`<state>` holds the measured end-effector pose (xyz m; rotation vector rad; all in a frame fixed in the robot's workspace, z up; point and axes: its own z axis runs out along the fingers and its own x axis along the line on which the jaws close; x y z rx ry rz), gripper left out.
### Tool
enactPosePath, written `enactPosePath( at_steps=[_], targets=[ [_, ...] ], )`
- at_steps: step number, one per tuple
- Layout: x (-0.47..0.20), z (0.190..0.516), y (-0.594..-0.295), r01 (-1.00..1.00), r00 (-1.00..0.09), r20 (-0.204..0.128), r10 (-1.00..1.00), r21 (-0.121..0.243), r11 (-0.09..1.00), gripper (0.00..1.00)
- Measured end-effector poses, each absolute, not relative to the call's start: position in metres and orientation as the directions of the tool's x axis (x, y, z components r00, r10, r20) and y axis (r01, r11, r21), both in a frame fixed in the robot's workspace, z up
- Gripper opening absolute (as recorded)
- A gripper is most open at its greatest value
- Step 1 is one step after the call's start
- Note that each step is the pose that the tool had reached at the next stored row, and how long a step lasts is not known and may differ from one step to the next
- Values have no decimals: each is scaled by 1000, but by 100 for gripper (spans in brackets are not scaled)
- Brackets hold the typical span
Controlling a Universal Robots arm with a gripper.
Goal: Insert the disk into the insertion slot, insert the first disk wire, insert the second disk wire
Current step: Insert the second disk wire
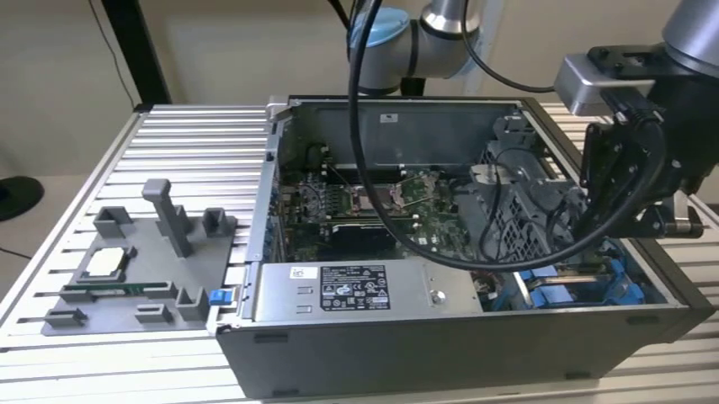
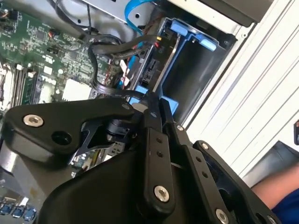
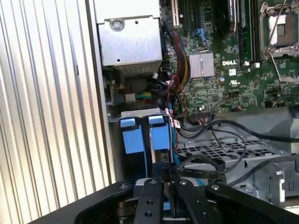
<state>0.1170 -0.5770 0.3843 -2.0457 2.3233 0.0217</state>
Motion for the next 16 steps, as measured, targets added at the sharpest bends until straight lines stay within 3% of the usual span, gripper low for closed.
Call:
enactPosePath(
  at_steps=[7,16],
  targets=[
    [117,383,-577,-998,-57,-54,-997,-19,58,0],
    [118,381,-577,-998,-56,-54,-997,-19,57,0]
  ],
)
